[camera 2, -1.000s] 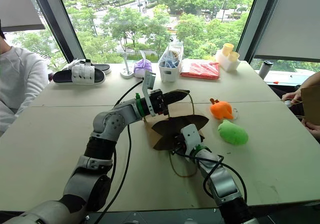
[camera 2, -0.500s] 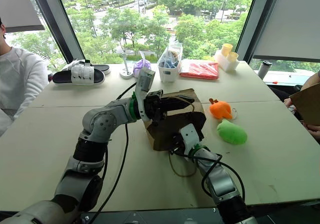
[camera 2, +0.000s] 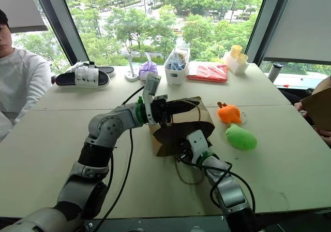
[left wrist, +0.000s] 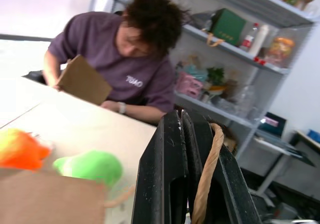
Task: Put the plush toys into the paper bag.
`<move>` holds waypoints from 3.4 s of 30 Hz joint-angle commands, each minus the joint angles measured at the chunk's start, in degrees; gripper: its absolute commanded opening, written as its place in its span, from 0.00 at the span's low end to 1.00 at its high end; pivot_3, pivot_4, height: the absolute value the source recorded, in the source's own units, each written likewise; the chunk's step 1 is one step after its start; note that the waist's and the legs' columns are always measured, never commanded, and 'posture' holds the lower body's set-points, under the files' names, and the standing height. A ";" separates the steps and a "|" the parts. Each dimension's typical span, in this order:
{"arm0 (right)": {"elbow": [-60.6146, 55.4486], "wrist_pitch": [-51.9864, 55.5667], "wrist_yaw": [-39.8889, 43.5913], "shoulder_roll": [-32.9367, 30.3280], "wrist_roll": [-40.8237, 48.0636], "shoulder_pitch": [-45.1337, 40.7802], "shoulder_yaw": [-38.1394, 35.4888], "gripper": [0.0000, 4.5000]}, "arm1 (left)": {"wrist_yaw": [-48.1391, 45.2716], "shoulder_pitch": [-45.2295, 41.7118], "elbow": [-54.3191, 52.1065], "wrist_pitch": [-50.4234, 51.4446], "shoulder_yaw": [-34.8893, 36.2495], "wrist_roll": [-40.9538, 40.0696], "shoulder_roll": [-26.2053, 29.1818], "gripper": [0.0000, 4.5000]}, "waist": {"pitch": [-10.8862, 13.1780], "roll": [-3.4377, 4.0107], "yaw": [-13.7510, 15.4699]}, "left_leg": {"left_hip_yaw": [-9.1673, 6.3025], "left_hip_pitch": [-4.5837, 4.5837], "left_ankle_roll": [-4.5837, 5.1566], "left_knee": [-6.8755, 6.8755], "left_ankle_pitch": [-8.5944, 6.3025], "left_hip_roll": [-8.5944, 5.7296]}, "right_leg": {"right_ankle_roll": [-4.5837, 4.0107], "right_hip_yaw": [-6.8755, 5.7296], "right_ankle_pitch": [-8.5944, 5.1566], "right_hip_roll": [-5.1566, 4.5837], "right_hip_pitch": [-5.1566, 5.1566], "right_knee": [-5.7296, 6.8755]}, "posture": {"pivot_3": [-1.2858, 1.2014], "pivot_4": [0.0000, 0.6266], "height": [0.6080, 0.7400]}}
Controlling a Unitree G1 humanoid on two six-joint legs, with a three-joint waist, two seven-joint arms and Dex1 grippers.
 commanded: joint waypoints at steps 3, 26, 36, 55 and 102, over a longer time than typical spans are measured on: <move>-23.77 6.90 -0.11 -1.66 8.56 6.57 -7.01 0.00 | -0.79 -1.34 2.33 -3.79 -0.42 2.08 -0.55 0.01 | 0.00 -0.02 0.01 | -0.10 -0.01 0.00 -0.01 0.00 0.00 | 0.01 0.02 0.00 -0.01 -0.01 -0.01 | 0.52 0.24 1.00; -2.30 13.14 -8.26 -17.16 5.50 -0.08 -20.37 1.00 | -2.04 -3.82 6.07 -5.93 0.36 2.83 -1.89 0.00 | -0.02 0.03 -0.12 | 0.15 0.07 0.06 -0.01 -0.02 0.02 | -0.01 0.04 -0.02 -0.01 0.08 0.00 | 0.52 0.24 1.00; 15.97 13.92 -10.50 -17.29 -4.15 -8.48 -12.86 0.70 | -0.18 -2.74 4.82 -7.03 0.77 3.81 -1.50 0.00 | -0.02 0.02 0.07 | 0.09 0.02 0.05 0.02 -0.01 -0.02 | -0.01 0.03 -0.01 -0.03 0.10 -0.07 | 0.52 0.24 1.00; -27.68 1.08 4.73 -24.93 0.42 13.35 -23.56 0.00 | -1.82 -7.64 11.64 -8.82 3.10 3.77 -1.11 0.00 | 0.00 -0.06 -0.04 | 0.08 0.07 0.05 0.07 -0.02 0.01 | 0.09 -0.01 -0.06 0.00 0.24 -0.12 | 0.52 0.24 1.00; -22.25 -1.07 13.93 -23.56 -15.45 -4.52 -7.68 0.99 | 3.31 -9.35 12.13 -7.73 6.72 0.87 -3.74 0.00 | 0.03 -0.09 0.02 | -0.01 -0.05 0.04 0.18 -0.02 -0.05 | 0.07 -0.01 -0.04 -0.03 0.14 -0.09 | 0.52 0.24 1.00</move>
